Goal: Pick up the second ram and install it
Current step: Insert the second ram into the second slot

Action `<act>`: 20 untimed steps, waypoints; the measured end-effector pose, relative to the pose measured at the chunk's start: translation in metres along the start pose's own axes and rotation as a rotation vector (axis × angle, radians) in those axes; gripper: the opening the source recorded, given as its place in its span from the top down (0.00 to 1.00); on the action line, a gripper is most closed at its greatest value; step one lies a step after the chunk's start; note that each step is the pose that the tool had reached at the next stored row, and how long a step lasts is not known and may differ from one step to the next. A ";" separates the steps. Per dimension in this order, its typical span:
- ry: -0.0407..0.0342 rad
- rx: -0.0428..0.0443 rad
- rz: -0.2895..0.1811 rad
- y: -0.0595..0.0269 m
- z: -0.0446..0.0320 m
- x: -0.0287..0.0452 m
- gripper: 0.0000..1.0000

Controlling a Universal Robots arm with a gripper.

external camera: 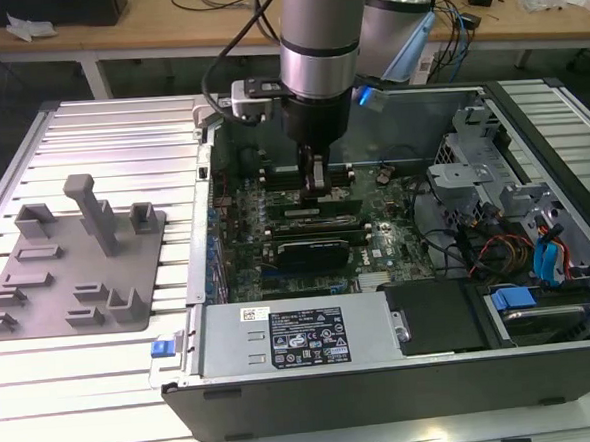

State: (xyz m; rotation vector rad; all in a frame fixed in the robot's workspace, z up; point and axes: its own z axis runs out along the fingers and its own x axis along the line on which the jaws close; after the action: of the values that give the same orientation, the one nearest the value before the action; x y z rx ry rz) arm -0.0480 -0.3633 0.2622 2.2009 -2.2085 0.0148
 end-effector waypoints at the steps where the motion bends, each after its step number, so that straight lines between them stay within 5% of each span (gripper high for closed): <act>1: 0.0000 0.0001 0.000 -0.0004 0.0015 0.0000 0.91; 20: 0.0002 -0.0003 0.000 -0.0071 0.0124 -0.0003 0.91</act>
State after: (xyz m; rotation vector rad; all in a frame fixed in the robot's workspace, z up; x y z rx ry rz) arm -0.0409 -0.3633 0.2497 2.2008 -2.2082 0.0147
